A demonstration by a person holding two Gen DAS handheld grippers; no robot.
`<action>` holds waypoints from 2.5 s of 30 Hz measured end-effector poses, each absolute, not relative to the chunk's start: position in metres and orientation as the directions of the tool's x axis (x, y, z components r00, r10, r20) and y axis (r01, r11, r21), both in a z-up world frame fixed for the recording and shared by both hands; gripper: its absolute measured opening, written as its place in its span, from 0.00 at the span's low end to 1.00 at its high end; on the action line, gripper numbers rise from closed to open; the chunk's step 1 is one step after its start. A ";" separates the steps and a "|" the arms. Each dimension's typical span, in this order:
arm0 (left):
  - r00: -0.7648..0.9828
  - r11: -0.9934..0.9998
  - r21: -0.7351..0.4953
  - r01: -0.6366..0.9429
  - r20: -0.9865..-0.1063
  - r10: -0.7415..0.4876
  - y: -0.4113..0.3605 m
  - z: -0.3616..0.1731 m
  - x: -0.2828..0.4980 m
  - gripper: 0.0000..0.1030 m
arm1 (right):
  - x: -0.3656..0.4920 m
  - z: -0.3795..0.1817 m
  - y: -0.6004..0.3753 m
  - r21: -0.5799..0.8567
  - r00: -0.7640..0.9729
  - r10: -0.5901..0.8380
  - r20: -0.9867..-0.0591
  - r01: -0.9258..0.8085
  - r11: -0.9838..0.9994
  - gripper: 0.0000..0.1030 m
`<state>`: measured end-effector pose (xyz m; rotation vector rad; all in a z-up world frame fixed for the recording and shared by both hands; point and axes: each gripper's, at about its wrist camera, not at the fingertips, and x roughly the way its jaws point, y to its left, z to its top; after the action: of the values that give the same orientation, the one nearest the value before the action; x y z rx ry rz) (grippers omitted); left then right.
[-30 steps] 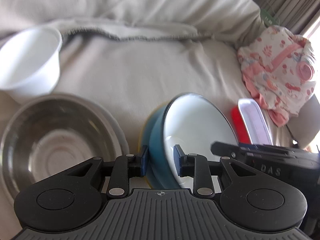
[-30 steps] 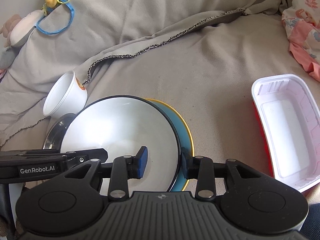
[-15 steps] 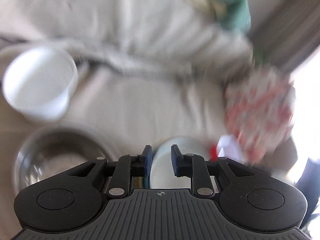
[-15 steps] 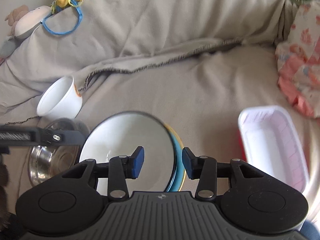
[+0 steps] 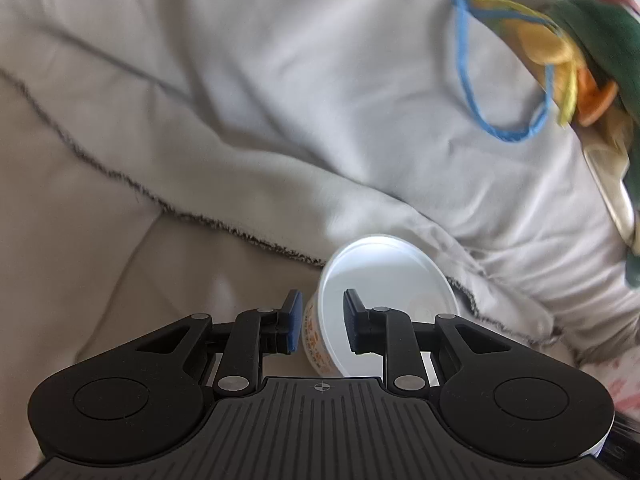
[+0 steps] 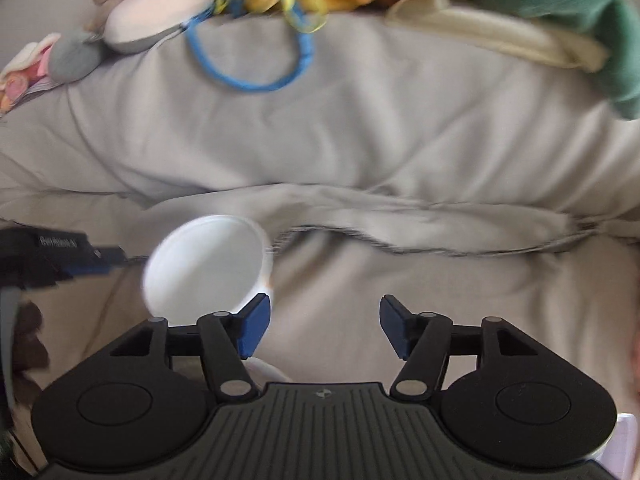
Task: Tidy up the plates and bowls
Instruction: 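Grasp the white plastic bowl rim with both grippers, then lift the white plastic bowl into the blue bowl and open both grippers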
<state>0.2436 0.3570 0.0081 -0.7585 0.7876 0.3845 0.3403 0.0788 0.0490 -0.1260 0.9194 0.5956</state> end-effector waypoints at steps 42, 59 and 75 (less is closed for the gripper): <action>0.595 0.845 -0.497 -0.200 -0.746 -0.298 0.153 -0.068 0.338 0.29 | 0.417 -0.047 -0.074 0.306 0.306 0.387 -0.870 -0.279 0.910 0.26; 0.640 0.884 -0.448 -0.136 -0.721 -0.267 0.141 -0.044 0.327 0.28 | 0.405 -0.033 -0.078 0.296 0.375 0.395 -0.839 -0.295 0.909 0.25; 0.721 0.867 -0.499 -0.006 -0.602 -0.342 0.108 0.056 0.188 0.30 | 0.264 0.078 -0.153 0.381 0.544 0.499 -0.675 -0.322 0.867 0.25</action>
<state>0.1878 0.1076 0.0565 -0.4984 0.7490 -0.1945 0.2640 -0.1525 0.0775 0.2228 0.8681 0.4915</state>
